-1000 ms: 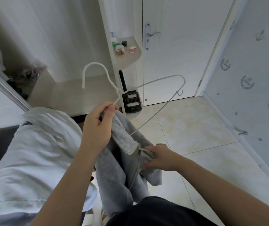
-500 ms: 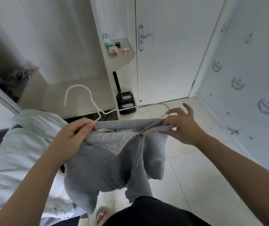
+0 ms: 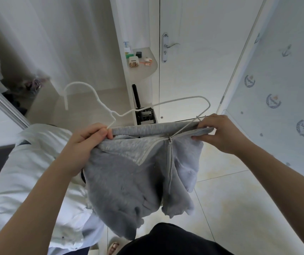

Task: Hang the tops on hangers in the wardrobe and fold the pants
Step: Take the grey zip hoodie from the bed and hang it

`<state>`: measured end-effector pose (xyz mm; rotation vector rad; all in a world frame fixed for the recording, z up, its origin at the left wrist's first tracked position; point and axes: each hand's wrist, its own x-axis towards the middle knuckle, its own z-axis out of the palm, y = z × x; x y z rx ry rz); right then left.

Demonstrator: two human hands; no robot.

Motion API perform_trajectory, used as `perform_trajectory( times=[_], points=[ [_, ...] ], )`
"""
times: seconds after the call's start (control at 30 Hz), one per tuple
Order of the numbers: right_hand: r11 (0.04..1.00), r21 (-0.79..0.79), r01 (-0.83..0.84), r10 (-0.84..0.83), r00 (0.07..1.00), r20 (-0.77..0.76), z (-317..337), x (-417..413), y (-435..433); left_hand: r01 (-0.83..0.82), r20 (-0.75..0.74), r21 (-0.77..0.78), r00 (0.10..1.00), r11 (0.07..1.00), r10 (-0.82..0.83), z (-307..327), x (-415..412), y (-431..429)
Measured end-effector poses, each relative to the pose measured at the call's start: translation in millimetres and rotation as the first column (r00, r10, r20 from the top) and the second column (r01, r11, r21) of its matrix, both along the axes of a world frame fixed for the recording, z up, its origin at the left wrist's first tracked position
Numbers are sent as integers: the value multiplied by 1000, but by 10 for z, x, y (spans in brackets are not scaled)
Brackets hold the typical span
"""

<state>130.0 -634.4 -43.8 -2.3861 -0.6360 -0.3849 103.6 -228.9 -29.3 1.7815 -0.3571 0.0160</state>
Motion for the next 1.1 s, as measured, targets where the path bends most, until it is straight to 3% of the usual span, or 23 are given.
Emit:
perform_trajectory(
  times=[0.2,0.8,1.1],
  points=[
    [1000,20,16,-14,996,-86,38,-4,-80,59,-90,45,994,997,-55,13,170,49],
    [976,-185,-117,122,992,21,628,114,-93,79,-249,-19,965,997,-81,215,380,167],
    [992,-4,-122,121,989,-88,789,94,-117,20,-94,89,996,996,-12,381,404,146]
  ],
)
